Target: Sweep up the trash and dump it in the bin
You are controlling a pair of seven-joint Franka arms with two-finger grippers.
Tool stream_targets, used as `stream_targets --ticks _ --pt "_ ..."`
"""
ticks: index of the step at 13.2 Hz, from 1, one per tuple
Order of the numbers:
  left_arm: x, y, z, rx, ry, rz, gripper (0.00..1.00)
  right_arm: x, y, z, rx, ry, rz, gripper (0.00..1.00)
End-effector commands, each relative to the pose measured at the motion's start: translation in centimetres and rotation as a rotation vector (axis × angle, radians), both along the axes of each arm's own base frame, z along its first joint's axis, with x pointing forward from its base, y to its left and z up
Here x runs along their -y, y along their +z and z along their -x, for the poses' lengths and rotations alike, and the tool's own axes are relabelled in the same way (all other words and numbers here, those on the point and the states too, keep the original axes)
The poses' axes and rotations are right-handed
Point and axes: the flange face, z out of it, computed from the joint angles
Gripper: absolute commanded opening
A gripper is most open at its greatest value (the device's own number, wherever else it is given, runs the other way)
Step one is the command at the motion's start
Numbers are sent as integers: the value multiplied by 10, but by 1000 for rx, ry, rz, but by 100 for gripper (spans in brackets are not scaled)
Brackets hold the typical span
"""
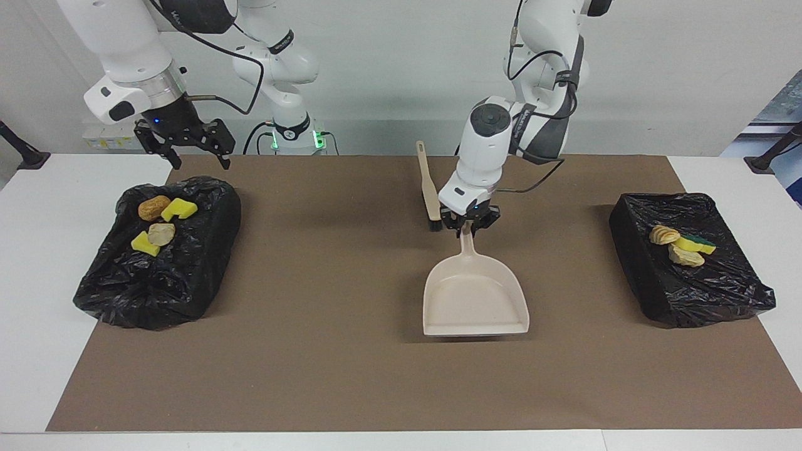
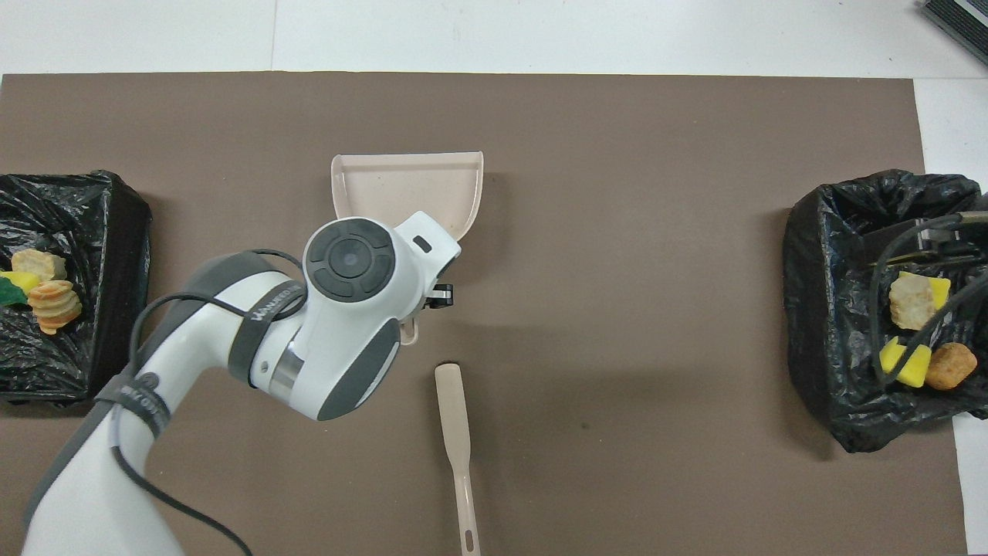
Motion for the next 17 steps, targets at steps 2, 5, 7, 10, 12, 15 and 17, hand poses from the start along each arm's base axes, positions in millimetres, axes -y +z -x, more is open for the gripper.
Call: stream_targets --ticks 2,5,7,10,12,15,17 --pt "34 -21 -13 -14 40 19 0 0 1 -1 7 -10 -6 100" --pt "34 -27 -9 -28 39 13 50 0 2 -1 10 -10 -6 100" --pt "33 -33 -3 -40 40 6 83 0 2 -1 8 -10 -6 100" --pt "15 -21 -14 -36 57 3 100 0 2 -1 8 -10 -6 100" --pt "-15 15 -24 -2 64 13 100 0 2 -1 10 -10 -6 100" --pt "-81 76 -33 2 -16 2 100 0 2 -1 8 -10 -6 100" --pt "-139 129 -41 60 -74 15 100 0 2 -1 10 -10 -6 100"
